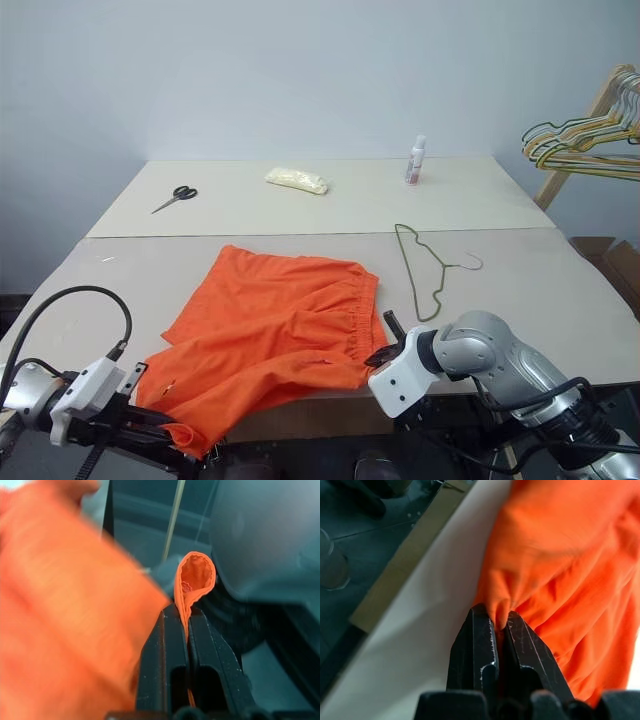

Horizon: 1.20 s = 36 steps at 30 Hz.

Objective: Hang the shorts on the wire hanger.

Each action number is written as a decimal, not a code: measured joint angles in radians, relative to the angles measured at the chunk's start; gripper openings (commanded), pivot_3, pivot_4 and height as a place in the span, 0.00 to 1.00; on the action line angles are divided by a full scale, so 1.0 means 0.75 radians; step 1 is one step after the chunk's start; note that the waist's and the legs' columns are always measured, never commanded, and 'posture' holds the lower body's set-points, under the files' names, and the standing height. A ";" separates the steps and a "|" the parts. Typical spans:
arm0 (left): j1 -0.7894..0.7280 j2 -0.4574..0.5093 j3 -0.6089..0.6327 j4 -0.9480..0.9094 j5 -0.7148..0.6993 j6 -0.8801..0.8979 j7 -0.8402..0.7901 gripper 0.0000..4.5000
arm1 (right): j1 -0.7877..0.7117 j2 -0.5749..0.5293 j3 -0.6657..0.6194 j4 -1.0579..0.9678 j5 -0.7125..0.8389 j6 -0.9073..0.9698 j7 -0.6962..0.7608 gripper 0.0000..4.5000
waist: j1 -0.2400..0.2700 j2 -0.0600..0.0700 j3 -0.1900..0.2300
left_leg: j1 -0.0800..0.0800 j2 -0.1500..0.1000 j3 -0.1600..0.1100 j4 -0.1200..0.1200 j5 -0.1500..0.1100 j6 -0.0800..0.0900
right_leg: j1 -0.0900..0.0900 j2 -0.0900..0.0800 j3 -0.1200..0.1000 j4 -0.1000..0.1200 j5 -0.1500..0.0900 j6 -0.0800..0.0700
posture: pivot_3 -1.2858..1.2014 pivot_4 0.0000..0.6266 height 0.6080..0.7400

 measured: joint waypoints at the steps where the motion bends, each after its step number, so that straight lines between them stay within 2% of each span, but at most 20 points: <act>1: -0.024 -0.003 -0.001 0.027 0.010 -0.018 -0.002 0.00 | 0.008 -0.003 -0.014 -0.014 0.012 0.026 0.001 0.01 | 0.001 -0.001 0.001 | 0.000 0.000 0.000 0.000 0.000 0.000 | 0.000 0.000 0.000 0.000 0.000 0.000 | 0.53 0.00 1.00; 5: -0.283 -0.144 -0.048 0.055 0.030 0.012 0.154 0.00 | -0.069 0.061 -0.046 -0.031 0.122 0.300 0.035 0.01 | 0.010 -0.006 0.004 | -0.001 0.000 -0.003 0.002 0.000 0.000 | 0.004 0.000 -0.001 -0.001 0.003 0.002 | 0.53 0.00 1.00; 6: -0.360 -0.184 -0.068 0.054 0.030 0.031 0.214 0.00 | -0.127 0.092 -0.048 -0.022 0.146 0.374 0.039 0.01 | 0.009 -0.007 0.005 | -0.002 -0.001 -0.004 0.003 0.000 0.000 | 0.004 0.000 -0.001 -0.001 0.009 0.011 | 0.53 0.00 1.00; 8: -0.622 -0.314 -0.119 0.096 0.051 0.111 0.396 0.00 | -0.354 0.200 -0.059 0.093 0.198 0.622 0.042 0.01 | 0.008 -0.009 0.010 | -0.002 -0.002 -0.008 0.006 0.002 -0.002 | 0.006 0.000 -0.002 -0.001 0.020 0.003 | 0.53 0.00 1.00; 10: -0.846 -0.380 -0.169 0.142 0.118 0.188 0.577 0.00 | -0.549 0.257 -0.081 0.249 0.189 0.749 -0.012 0.01 | 0.004 -0.011 0.010 | -0.001 -0.003 -0.010 0.006 0.003 -0.003 | 0.008 0.001 -0.006 -0.004 0.023 0.001 | 0.53 0.00 1.00; 12: -1.182 -0.536 -0.201 0.355 0.298 0.249 0.906 0.00 | -0.805 0.374 -0.085 0.589 0.096 0.793 -0.222 0.01 | 0.005 -0.012 0.011 | -0.002 -0.005 -0.014 0.006 0.007 -0.009 | 0.009 -0.001 -0.010 -0.005 0.027 0.000 | 0.53 0.00 1.00; 14: -1.435 -0.646 -0.193 0.532 0.421 0.203 1.191 0.00 | -1.014 0.496 -0.094 0.855 0.012 0.796 -0.495 0.01 | 0.002 -0.012 0.011 | -0.006 -0.006 -0.016 0.000 0.011 -0.016 | 0.001 -0.001 -0.010 -0.005 0.031 -0.002 | 0.53 0.00 1.00; 15: -1.577 -0.714 -0.152 0.644 0.454 0.138 1.340 0.00 | -1.125 0.553 -0.111 1.009 -0.034 0.773 -0.711 0.01 | 0.000 -0.013 0.011 | -0.014 -0.006 -0.019 -0.002 0.012 -0.020 | -0.010 -0.003 -0.010 -0.003 0.031 -0.003 | 0.53 0.00 1.00; 17: -1.774 -0.758 -0.055 0.752 0.443 0.033 1.498 0.00 | -1.259 0.594 -0.163 1.174 -0.090 0.696 -1.039 0.01 | -0.007 -0.014 0.009 | -0.044 -0.008 -0.025 -0.006 0.024 -0.041 | -0.045 -0.006 -0.009 0.002 0.033 -0.005 | 0.53 0.00 1.00; 18: -1.849 -0.753 0.014 0.786 0.419 -0.028 1.537 0.00 | -1.298 0.600 -0.203 1.217 -0.103 0.643 -1.189 0.01 | -0.012 -0.014 0.008 | -0.058 -0.008 -0.023 -0.010 0.031 -0.053 | -0.063 -0.008 -0.010 0.009 0.034 -0.006 | 0.53 0.00 1.00; 19: -1.882 -0.737 0.068 0.794 0.381 -0.078 1.531 0.00 | -1.315 0.599 -0.236 1.231 -0.111 0.590 -1.294 0.01 | -0.018 -0.014 0.007 | -0.064 -0.008 -0.022 -0.012 0.031 -0.053 | -0.074 -0.009 -0.011 0.014 0.034 -0.006 | 0.53 0.00 1.00; 21: -1.869 -0.685 0.128 0.766 0.272 -0.132 1.410 0.00 | -1.316 0.586 -0.258 1.191 -0.124 0.473 -1.427 0.01 | -0.041 -0.013 0.003 | -0.067 -0.008 -0.018 -0.023 0.031 -0.052 | -0.083 -0.010 -0.015 0.018 0.033 -0.006 | 0.53 0.00 1.00; 23: -1.744 -0.644 0.164 0.666 0.117 -0.093 1.231 0.00 | -1.264 0.560 -0.267 1.104 -0.124 0.417 -1.444 0.01 | -0.064 -0.012 0.001 | -0.067 -0.006 -0.018 -0.024 0.027 -0.046 | -0.083 -0.010 -0.019 0.016 0.033 -0.006 | 0.53 0.00 1.00; 26: -1.468 -0.553 0.185 0.560 -0.073 0.042 0.960 0.00 | -1.077 0.500 -0.244 0.975 -0.117 0.353 -1.320 0.01 | -0.099 -0.013 0.000 | -0.070 -0.008 -0.015 -0.015 0.023 -0.039 | -0.080 -0.011 -0.020 0.012 0.033 -0.005 | 0.53 0.00 1.00; 29: -1.181 -0.433 0.183 0.427 -0.207 0.152 0.659 0.00 | -0.826 0.428 -0.133 0.853 -0.153 0.299 -1.154 0.01 | -0.118 -0.013 -0.001 | -0.071 -0.007 -0.013 -0.009 0.022 -0.037 | -0.072 -0.011 -0.020 0.000 0.034 -0.002 | 0.54 0.00 1.00; 32: -0.905 -0.315 0.125 0.345 -0.227 0.180 0.357 0.00 | -0.538 0.302 0.061 0.737 -0.258 0.184 -0.949 0.01 | -0.115 -0.011 0.002 | -0.054 -0.006 -0.012 -0.007 0.014 -0.022 | -0.054 -0.009 -0.021 -0.003 0.034 -0.002 | 0.54 0.00 1.00; 36: -0.652 -0.217 -0.006 0.295 -0.101 0.107 0.130 0.00 | -0.343 0.219 0.183 0.664 -0.311 0.027 -0.791 0.01 | -0.104 -0.009 0.010 | -0.023 -0.005 0.000 -0.007 0.014 -0.019 | -0.023 -0.006 -0.020 -0.005 0.030 -0.003 | 0.54 0.00 1.00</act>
